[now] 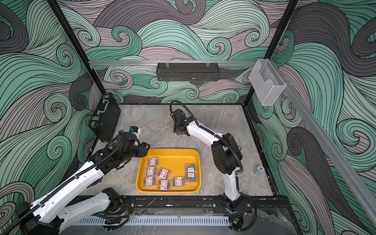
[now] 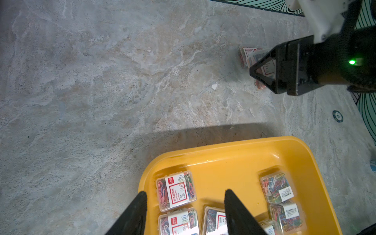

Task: Take the paper clips out of the storage box
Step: Place the boxed paper clips at the center of the board.

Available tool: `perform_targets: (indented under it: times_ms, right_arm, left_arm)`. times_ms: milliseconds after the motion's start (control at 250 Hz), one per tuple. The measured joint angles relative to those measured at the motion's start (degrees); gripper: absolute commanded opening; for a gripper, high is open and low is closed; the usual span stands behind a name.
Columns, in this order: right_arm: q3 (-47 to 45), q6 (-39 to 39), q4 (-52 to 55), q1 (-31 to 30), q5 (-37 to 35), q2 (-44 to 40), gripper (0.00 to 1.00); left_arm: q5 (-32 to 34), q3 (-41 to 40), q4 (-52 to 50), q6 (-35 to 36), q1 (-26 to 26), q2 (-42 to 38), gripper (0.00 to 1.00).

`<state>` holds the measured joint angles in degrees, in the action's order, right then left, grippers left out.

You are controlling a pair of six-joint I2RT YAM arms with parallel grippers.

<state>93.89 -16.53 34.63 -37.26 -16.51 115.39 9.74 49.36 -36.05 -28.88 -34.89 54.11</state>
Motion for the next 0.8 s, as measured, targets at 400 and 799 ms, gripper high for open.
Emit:
perform_targets:
  times_ms: [400, 799]
  right_arm:
    - [11.8, -0.2, 0.5, 4.4, 1.4, 12.5, 0.54]
    - [20.0, -1.1, 1.8, 7.1, 3.8, 20.3, 0.54]
  left_arm:
    - [-0.6, -0.5, -0.2, -0.1, 0.0, -0.1, 0.59]
    - [-0.6, -1.1, -0.3, -0.1, 0.0, -1.2, 0.59]
